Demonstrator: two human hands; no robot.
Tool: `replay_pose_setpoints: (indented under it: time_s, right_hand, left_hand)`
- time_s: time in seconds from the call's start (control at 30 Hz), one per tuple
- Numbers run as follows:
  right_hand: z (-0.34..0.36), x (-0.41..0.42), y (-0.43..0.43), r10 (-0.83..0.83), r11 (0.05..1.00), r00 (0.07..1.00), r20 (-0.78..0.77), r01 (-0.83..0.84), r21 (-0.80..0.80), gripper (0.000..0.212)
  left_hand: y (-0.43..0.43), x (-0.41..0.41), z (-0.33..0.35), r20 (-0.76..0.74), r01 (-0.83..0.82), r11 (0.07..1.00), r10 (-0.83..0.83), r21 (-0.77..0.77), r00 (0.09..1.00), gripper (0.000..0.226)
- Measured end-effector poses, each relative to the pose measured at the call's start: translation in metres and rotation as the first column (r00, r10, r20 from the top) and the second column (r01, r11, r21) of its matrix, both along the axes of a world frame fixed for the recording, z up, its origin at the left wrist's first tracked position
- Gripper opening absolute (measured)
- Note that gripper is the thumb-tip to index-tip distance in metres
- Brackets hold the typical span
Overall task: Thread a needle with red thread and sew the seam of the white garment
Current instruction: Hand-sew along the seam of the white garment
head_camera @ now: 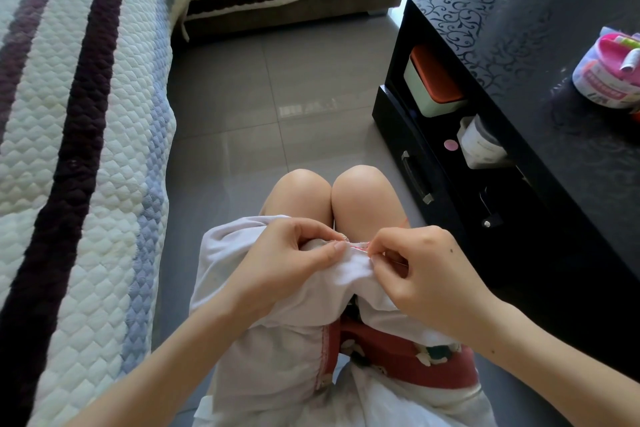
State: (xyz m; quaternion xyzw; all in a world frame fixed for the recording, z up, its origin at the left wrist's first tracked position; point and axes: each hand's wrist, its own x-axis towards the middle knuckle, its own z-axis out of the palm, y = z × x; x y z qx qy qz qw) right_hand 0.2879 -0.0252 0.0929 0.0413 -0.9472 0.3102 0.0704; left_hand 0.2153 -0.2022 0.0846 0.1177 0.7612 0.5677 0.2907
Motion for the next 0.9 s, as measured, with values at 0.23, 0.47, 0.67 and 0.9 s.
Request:
replay_pose_setpoints:
  time_s: [0.23, 0.47, 0.67, 0.9]
  right_hand:
    - [-0.002, -0.003, -0.004, 0.005, 1.0, 1.0, 0.018, -0.005, 0.005, 0.019]
    - [0.006, 0.001, 0.004, -0.027, 0.984, 0.998, 0.062, 0.037, -0.176, 0.014]
    - [0.006, 0.001, 0.009, -0.014, 0.878, 0.973, 0.231, 0.123, -0.462, 0.025]
    - [0.007, 0.001, 0.008, 0.012, 0.702, 0.939, 0.344, 0.237, -0.672, 0.014]
  left_hand:
    - [0.002, 0.002, 0.002, -0.005, 0.064, 0.998, -0.064, 0.023, 0.998, 0.011]
    - [0.002, 0.001, 0.001, -0.021, 0.016, 0.999, -0.017, -0.048, 1.0, 0.01]
    - [0.002, 0.0, 0.002, 0.094, 0.061, 0.998, -0.064, 0.032, 0.994, 0.013]
    - [-0.001, -0.003, -0.002, 0.269, 0.076, 0.974, -0.134, 0.213, 0.954, 0.026]
